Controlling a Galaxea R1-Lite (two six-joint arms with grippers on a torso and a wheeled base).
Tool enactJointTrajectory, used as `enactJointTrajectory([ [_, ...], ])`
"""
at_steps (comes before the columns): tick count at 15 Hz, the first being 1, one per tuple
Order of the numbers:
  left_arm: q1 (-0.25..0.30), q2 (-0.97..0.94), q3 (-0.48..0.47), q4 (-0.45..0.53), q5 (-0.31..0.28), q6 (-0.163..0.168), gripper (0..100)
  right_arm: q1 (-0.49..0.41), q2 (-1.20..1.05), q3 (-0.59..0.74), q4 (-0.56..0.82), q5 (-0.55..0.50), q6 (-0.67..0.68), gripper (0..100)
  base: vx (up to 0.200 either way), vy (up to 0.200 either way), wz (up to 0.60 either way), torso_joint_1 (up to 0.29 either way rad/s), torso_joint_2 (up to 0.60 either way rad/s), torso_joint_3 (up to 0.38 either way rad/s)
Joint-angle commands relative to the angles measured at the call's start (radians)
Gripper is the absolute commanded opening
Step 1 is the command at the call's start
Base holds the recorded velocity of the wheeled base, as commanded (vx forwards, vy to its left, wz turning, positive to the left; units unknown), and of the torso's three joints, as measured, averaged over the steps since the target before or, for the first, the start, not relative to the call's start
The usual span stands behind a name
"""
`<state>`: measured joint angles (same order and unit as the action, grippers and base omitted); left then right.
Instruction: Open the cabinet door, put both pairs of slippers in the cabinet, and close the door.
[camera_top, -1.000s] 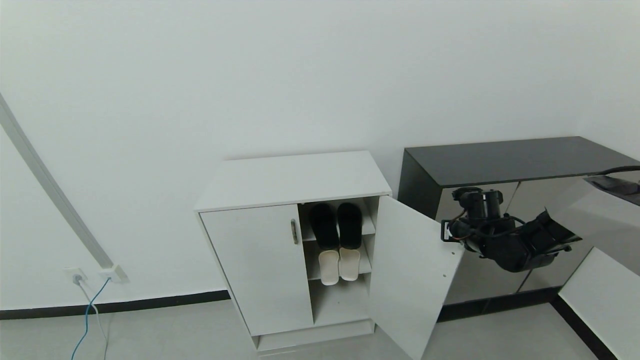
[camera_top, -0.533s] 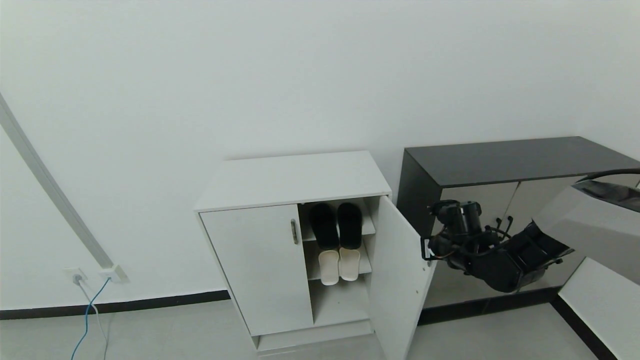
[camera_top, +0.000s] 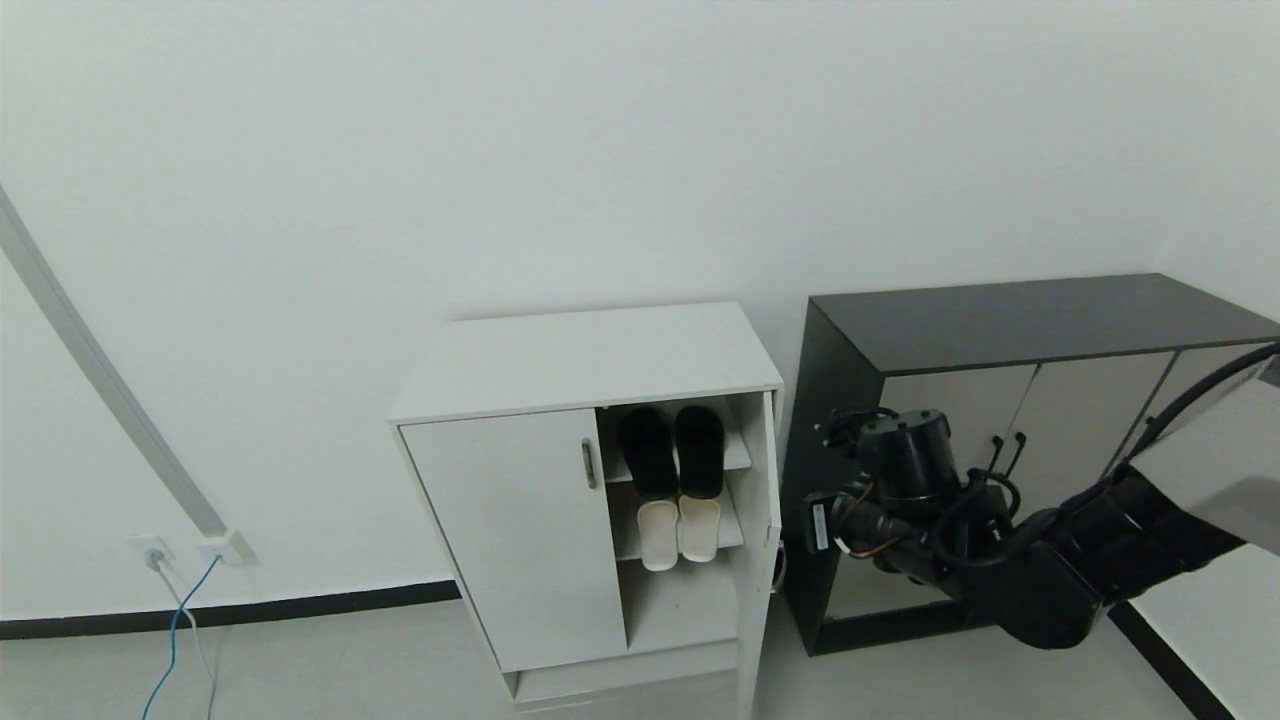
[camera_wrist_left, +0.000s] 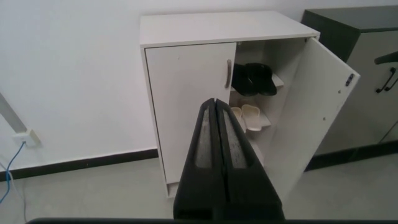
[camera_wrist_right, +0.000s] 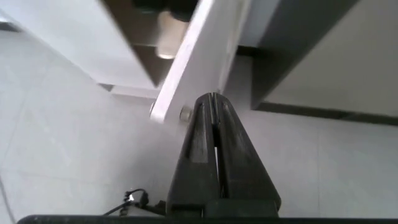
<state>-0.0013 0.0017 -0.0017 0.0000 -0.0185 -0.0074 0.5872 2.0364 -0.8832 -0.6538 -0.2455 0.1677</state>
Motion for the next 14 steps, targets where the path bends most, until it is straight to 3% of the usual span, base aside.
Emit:
enactJointTrajectory([
  [1, 0.0, -0.002, 0.0, -0.002, 0.0, 0.0, 0, 0.023, -0.064, 0.027, -0.001, -0.001, -0.002, 0, 0.0, 0.0, 0.0, 0.0, 0.0, 0.0],
  [4, 0.001, 0.0, 0.0, -0.002, 0.0, 0.0, 0, 0.042, -0.07, 0.044, -0.001, -0.001, -0.01, 0, 0.0, 0.0, 0.0, 0.0, 0.0, 0.0],
  [7, 0.0, 0.0, 0.0, -0.002, 0.0, 0.0, 0, 0.045, -0.071, 0.059, -0.003, 0.011, -0.022, 0, 0.0, 0.0, 0.6, 0.001, 0.0, 0.002],
  [14, 0.0, 0.0, 0.0, 0.0, 0.0, 0.0, 0, 0.022, -0.035, 0.064, -0.023, 0.029, -0.028, 0, 0.0, 0.0, 0.0, 0.0, 0.0, 0.0],
])
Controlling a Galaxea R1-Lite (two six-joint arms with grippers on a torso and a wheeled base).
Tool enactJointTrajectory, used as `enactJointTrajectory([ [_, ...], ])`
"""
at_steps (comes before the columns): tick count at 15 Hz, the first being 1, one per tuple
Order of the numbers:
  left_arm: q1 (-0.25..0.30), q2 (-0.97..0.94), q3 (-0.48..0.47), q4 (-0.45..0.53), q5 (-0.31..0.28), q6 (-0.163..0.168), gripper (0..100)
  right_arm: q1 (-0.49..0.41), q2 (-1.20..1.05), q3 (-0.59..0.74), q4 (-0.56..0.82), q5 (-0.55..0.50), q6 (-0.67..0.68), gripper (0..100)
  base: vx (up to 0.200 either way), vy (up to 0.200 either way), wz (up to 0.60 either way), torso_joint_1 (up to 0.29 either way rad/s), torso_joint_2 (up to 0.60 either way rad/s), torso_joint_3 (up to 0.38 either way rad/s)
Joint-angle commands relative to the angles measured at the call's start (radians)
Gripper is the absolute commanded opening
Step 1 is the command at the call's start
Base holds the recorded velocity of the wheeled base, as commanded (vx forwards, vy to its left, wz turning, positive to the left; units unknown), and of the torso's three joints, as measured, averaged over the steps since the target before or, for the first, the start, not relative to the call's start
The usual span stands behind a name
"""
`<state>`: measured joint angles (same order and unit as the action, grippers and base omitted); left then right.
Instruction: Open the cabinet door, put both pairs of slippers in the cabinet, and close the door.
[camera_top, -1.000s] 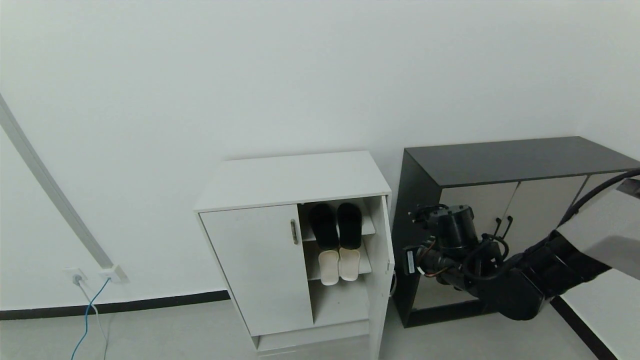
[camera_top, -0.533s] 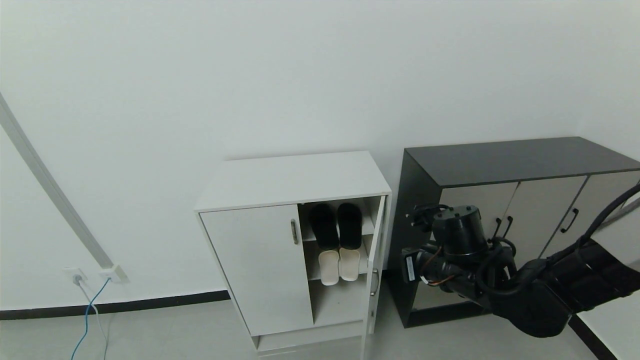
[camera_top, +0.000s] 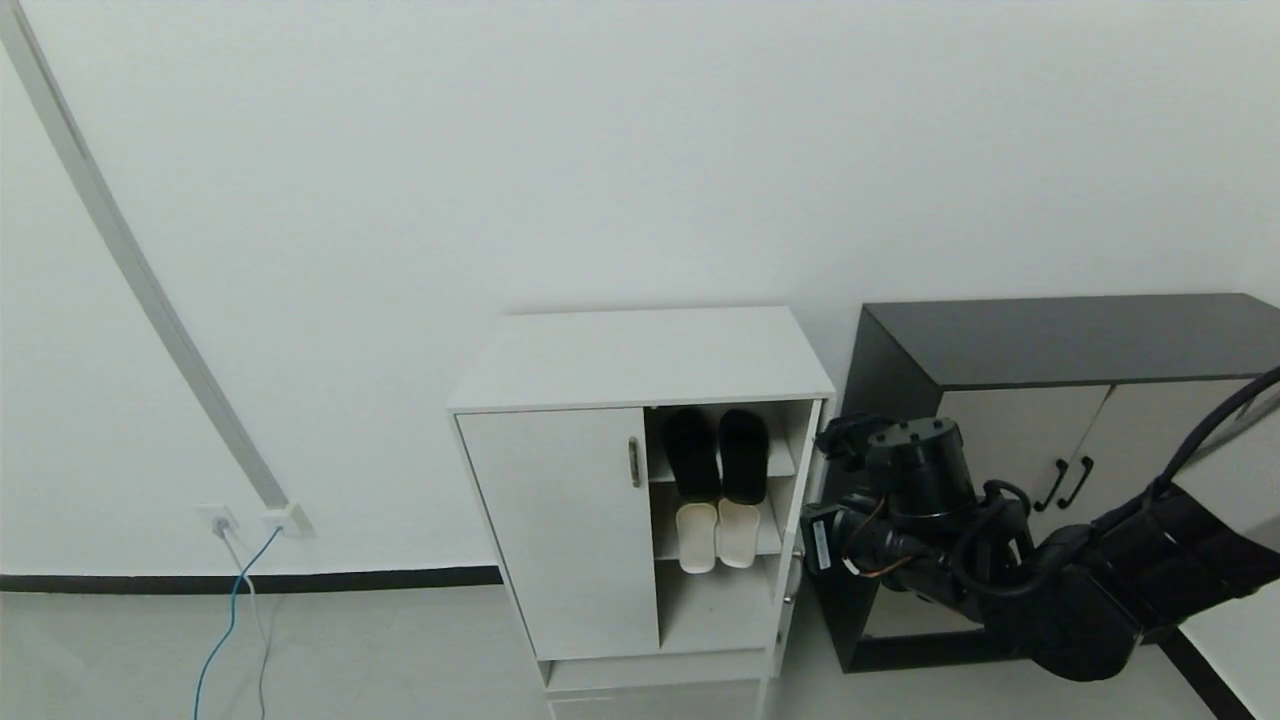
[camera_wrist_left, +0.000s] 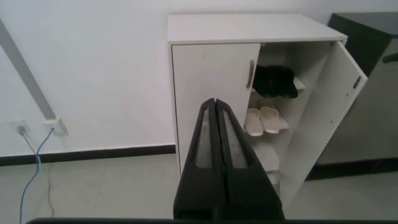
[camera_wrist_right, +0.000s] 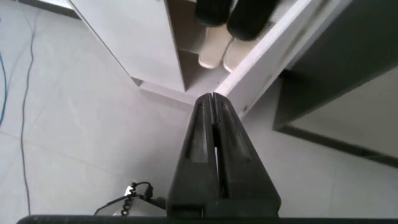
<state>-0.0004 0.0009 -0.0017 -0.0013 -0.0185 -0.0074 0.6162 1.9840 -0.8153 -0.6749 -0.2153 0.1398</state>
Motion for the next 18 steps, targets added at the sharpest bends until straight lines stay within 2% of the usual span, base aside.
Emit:
enactJointTrajectory([
  [1, -0.001, 0.001, 0.0, 0.0, 0.0, 0.0, 0, -0.012, 0.027, -0.007, -0.003, -0.001, 0.0, 0, 0.0, 0.0, 0.0, 0.0, 0.0, 0.0],
  [7, -0.001, 0.001, 0.0, 0.001, 0.0, 0.0, 0, -0.081, 0.165, -0.064, -0.011, -0.001, -0.022, 0, 0.0, 0.0, 0.0, 0.0, 0.0, 0.0],
  [10, -0.001, -0.001, 0.0, 0.001, 0.0, 0.0, 0, -0.09, 0.225, -0.087, -0.074, 0.004, -0.04, 0, 0.0, 0.0, 0.0, 0.0, 0.0, 0.0],
  [14, -0.001, 0.001, 0.0, 0.0, 0.0, 0.0, 0, -0.033, 0.268, -0.14, -0.115, 0.013, -0.031, 0, 0.0, 0.0, 0.0, 0.0, 0.0, 0.0],
  [18, 0.0, 0.001, 0.0, 0.0, 0.0, 0.0, 0, 0.004, 0.231, -0.079, -0.216, 0.019, -0.039, 0, 0.0, 0.0, 0.0, 0.0, 0.0, 0.0],
])
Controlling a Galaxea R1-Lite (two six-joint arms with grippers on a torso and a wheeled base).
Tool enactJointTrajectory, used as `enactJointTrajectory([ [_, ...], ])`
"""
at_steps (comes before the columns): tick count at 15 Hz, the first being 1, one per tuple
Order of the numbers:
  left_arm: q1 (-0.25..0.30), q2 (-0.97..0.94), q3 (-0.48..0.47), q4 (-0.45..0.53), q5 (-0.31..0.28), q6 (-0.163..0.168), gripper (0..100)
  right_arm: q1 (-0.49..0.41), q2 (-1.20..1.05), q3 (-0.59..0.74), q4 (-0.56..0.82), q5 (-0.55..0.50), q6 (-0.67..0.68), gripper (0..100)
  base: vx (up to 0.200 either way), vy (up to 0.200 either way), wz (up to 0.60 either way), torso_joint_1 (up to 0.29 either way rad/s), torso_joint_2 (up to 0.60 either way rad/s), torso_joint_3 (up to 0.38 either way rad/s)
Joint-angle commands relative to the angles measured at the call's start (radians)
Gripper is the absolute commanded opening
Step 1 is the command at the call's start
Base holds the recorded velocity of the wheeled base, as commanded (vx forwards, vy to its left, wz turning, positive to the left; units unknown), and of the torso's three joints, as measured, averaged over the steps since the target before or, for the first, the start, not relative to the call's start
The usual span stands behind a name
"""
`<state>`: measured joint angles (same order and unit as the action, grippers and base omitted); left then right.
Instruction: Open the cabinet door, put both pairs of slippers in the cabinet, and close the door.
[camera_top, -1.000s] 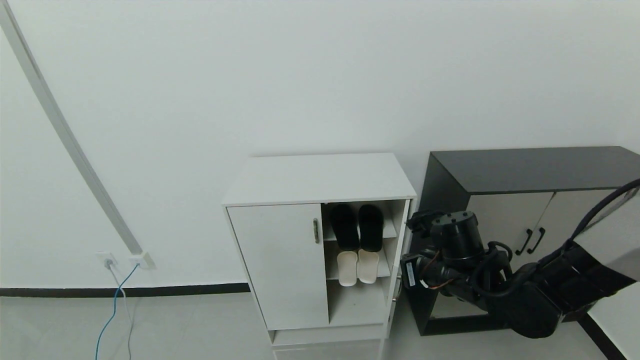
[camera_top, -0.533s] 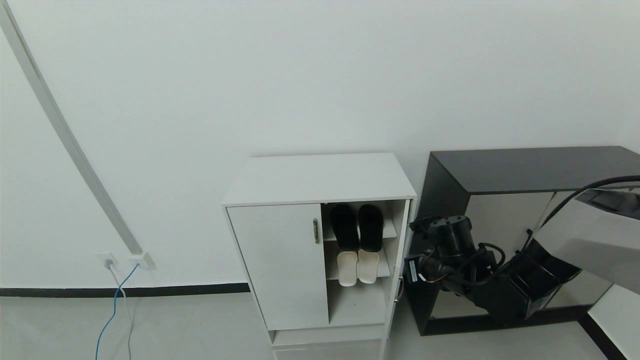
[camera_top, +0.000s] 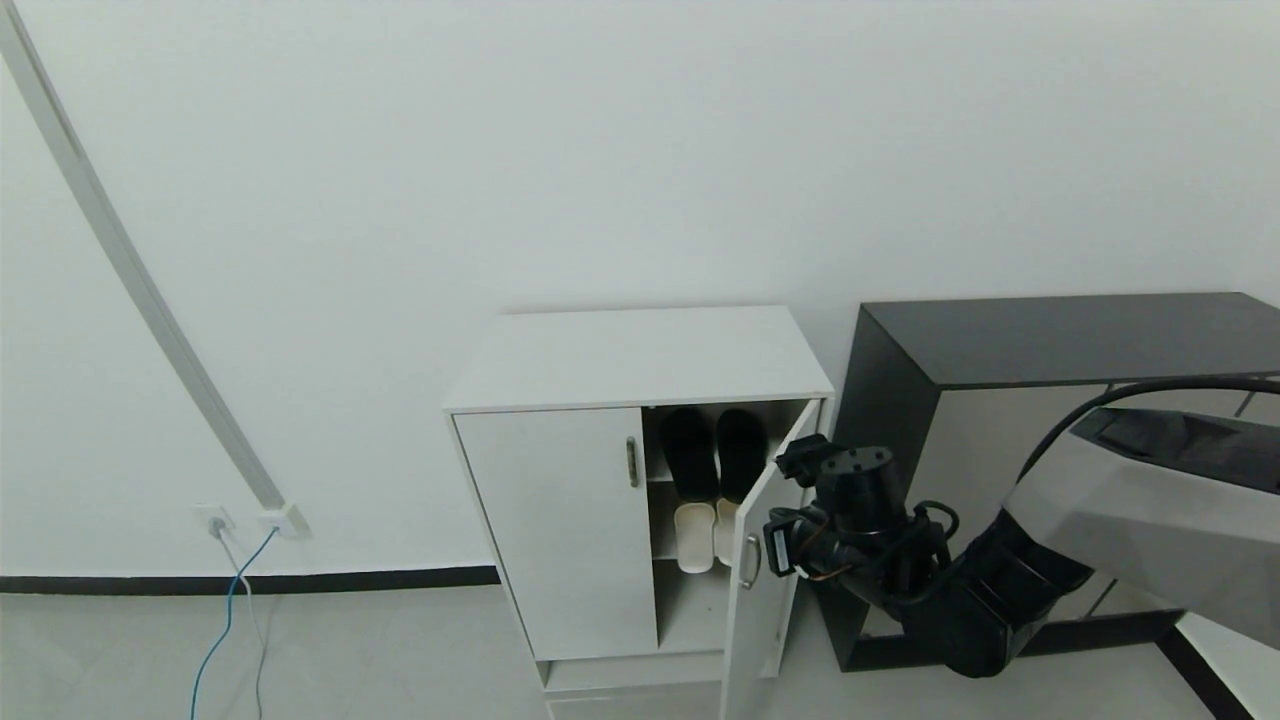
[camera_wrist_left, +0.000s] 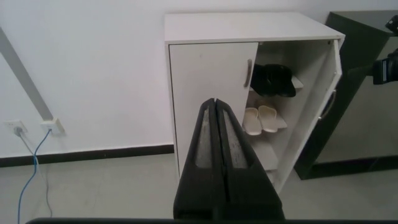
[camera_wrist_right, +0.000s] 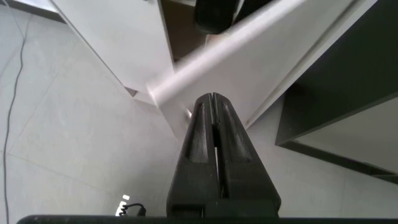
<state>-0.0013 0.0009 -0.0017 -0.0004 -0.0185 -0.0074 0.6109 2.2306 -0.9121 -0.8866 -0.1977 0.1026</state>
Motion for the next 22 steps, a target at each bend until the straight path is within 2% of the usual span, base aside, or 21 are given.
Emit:
enactJointTrajectory([
  [1, 0.0, -0.001, 0.0, -0.001, 0.0, 0.0, 0, 0.015, -0.031, 0.027, -0.008, 0.001, -0.003, 0, 0.0, 0.0, 0.0, 0.0, 0.0, 0.0],
  [5, 0.0, 0.001, 0.0, 0.0, 0.0, 0.0, 0, 0.03, -0.101, 0.072, -0.008, 0.0, -0.004, 0, 0.0, 0.0, 0.0, 0.0, 0.0, 0.0],
  [9, 0.0, 0.001, 0.0, 0.0, 0.0, 0.0, 0, 0.036, -0.141, 0.114, -0.009, 0.014, -0.012, 0, 0.0, 0.0, 0.6, 0.0, 0.0, 0.001],
  [13, 0.001, 0.001, 0.0, 0.0, 0.0, 0.0, 0, 0.032, -0.146, 0.167, -0.064, 0.021, -0.04, 0, 0.0, 0.0, 0.0, 0.0, 0.0, 0.0],
  [20, 0.0, 0.001, 0.0, 0.0, -0.001, 0.004, 0, 0.018, -0.249, 0.326, -0.063, -0.077, -0.093, 0, 0.0, 0.0, 0.0, 0.0, 0.0, 0.0],
  [22, 0.0, 0.001, 0.0, 0.0, -0.001, 0.006, 0, -0.003, -0.27, 0.388, -0.063, -0.086, -0.116, 0, 0.2, 0.0, 0.0, 0.002, 0.0, 0.005],
])
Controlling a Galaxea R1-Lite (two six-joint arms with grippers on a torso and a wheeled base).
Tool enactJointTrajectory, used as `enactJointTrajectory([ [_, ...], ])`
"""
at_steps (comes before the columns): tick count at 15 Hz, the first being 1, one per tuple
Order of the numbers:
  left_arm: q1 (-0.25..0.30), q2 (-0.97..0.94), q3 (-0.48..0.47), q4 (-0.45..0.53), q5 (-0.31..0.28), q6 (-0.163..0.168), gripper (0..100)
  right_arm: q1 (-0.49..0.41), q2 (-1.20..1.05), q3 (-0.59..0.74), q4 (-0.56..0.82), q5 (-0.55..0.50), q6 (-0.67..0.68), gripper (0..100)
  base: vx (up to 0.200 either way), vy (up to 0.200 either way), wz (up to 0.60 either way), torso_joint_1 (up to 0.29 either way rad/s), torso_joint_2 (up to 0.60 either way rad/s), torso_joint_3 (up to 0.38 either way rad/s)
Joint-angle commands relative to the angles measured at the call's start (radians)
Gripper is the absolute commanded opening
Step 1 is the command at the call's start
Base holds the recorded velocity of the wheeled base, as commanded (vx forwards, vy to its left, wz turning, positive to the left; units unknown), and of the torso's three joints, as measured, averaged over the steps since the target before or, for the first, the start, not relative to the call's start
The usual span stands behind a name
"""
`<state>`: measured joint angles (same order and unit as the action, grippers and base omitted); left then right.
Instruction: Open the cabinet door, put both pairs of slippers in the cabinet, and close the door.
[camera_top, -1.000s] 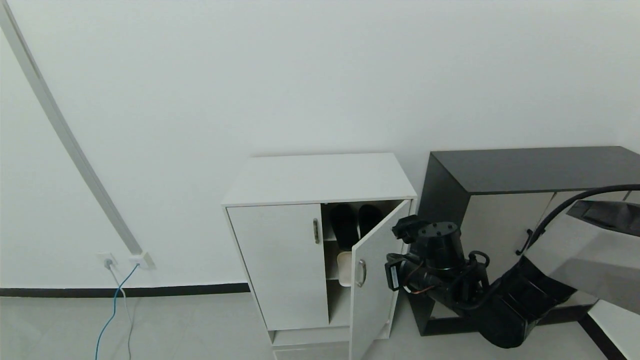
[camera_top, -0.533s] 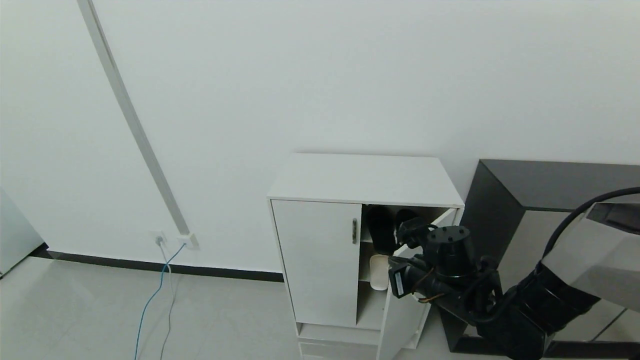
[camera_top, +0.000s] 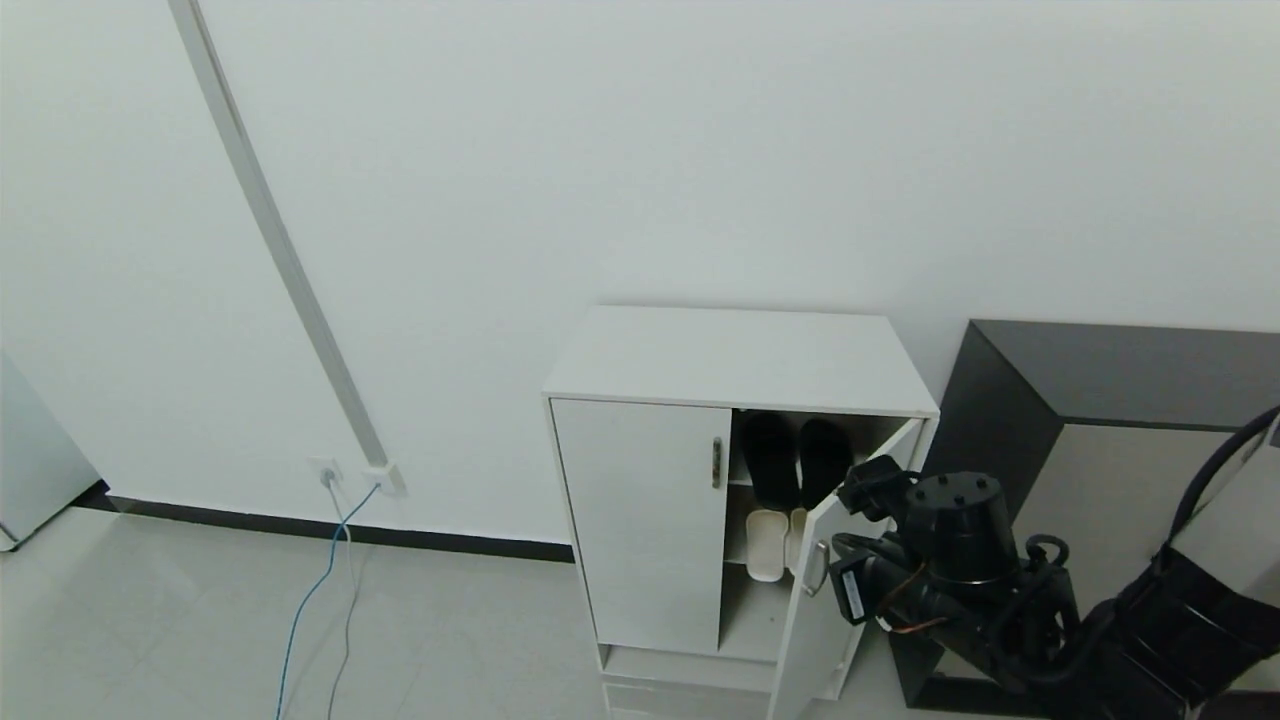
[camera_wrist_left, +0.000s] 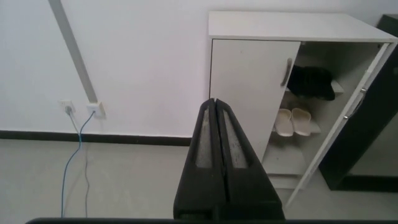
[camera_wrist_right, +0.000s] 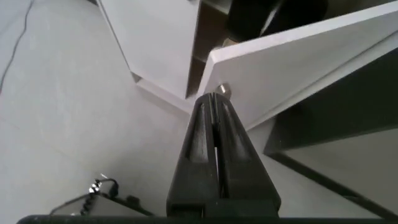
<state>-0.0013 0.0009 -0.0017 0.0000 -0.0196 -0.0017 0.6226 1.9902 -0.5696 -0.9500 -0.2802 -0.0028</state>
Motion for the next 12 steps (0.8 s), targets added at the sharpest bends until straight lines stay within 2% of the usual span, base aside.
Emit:
enactJointTrajectory([
  [1, 0.001, 0.001, 0.0, 0.0, 0.0, 0.0, 0, -0.024, -0.034, 0.065, 0.0, -0.01, -0.022, 0, 0.2, 0.0, 0.0, 0.002, 0.0, 0.002],
  [5, 0.001, 0.001, 0.0, 0.0, 0.0, 0.0, 0, -0.057, -0.001, 0.109, -0.001, -0.011, -0.023, 0, 0.2, 0.0, 0.0, -0.005, 0.0, 0.007],
  [9, 0.0, 0.001, 0.002, 0.0, 0.0, 0.0, 0, -0.07, 0.094, 0.082, -0.018, -0.002, -0.014, 0, 0.0, 0.0, 0.0, 0.0, 0.0, 0.0],
  [12, 0.0, 0.001, 0.002, 0.0, 0.0, 0.0, 0, -0.069, 0.191, 0.013, -0.099, -0.002, -0.016, 0, 0.0, 0.0, 0.0, 0.0, 0.0, 0.0],
])
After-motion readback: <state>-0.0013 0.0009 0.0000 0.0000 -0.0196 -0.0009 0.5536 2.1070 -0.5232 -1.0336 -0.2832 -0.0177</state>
